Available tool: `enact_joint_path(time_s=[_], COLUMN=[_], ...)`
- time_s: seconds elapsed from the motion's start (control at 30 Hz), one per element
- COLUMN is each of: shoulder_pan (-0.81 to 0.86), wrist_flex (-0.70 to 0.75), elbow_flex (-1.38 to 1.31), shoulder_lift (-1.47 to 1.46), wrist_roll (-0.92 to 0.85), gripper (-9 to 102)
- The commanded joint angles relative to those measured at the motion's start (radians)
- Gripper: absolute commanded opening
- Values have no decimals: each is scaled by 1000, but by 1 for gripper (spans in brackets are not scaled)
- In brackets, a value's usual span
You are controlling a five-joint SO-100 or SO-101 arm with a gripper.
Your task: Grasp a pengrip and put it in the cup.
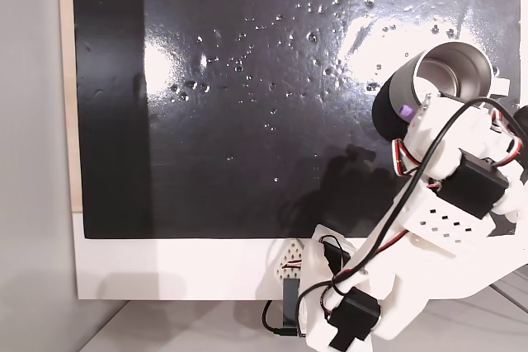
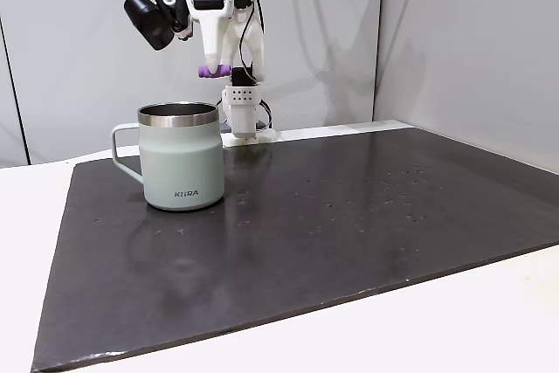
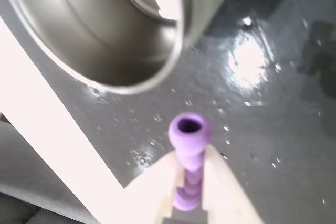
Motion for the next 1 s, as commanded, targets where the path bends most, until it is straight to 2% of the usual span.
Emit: enact_joint_path(time_s=[0.0,0.27,0.57,0.6,0.73,0.8,0.97], shoulder_pan=[63,133,144,144,144,144,144], wrist_flex=[-95,-278,-336,-336,-330,-327,-325], elbow_flex=[-63,-63,-41,-38,-20,-17,-8], shoulder_lift=[2,-25,-12,-11,2,2,5], wrist_roll=[-55,-92,-94,-94,-74,-66,-66], gripper=[0,0,0,4,31,35,35])
